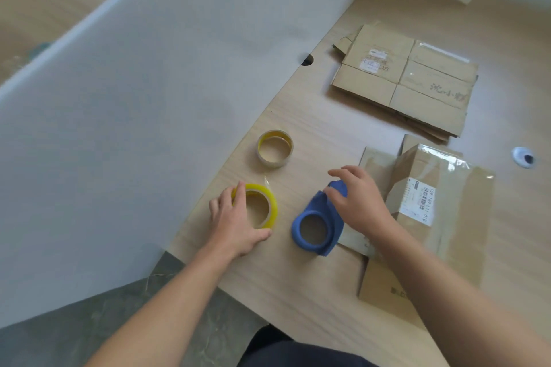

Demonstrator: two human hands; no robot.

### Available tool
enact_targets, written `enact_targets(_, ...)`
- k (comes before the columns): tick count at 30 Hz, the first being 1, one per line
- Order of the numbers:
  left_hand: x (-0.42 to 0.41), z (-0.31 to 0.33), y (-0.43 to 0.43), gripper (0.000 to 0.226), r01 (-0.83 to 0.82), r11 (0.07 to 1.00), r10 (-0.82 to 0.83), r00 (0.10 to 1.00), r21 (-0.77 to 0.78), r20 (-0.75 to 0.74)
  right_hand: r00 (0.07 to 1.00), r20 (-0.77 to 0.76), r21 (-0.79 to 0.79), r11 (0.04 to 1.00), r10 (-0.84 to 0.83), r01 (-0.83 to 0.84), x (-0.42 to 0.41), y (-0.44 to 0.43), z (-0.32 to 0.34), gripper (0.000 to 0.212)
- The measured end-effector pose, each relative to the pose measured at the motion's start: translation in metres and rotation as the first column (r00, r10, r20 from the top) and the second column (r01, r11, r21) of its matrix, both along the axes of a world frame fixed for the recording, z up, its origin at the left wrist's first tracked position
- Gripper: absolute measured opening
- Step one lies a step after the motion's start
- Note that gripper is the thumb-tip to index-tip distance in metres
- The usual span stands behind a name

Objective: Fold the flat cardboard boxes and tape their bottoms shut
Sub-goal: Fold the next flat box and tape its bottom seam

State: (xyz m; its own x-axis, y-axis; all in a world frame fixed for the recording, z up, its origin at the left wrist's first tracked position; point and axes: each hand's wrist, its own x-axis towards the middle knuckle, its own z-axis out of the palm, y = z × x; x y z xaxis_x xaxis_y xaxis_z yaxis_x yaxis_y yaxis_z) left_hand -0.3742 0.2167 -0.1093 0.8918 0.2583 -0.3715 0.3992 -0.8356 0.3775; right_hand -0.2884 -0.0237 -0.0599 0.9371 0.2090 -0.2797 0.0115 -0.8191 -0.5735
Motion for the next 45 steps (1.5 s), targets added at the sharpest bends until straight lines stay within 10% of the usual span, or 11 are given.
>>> enact_targets(13,-0.020,0.024,-0.061,0.127,0.337,0.934,-0.311,0.930,-0.118,0.198,0.960,-0.242,0.113,0.978,-0.145,0.176,-0.047,-0.026,-0.002,0.086)
enact_targets(31,-0.017,0.030,-0.102,0.127,0.251,0.968,-0.249,0.967,-0.027,0.059,0.932,-0.296,0.203,0.940,-0.208,0.275,-0.049,-0.036,-0.012,0.066)
enact_targets(45,-0.008,0.032,-0.099,0.122,0.291,0.941,-0.304,0.951,0.169,0.054,0.986,-0.157,-0.130,0.988,0.063,-0.084,-0.045,-0.031,-0.003,0.076)
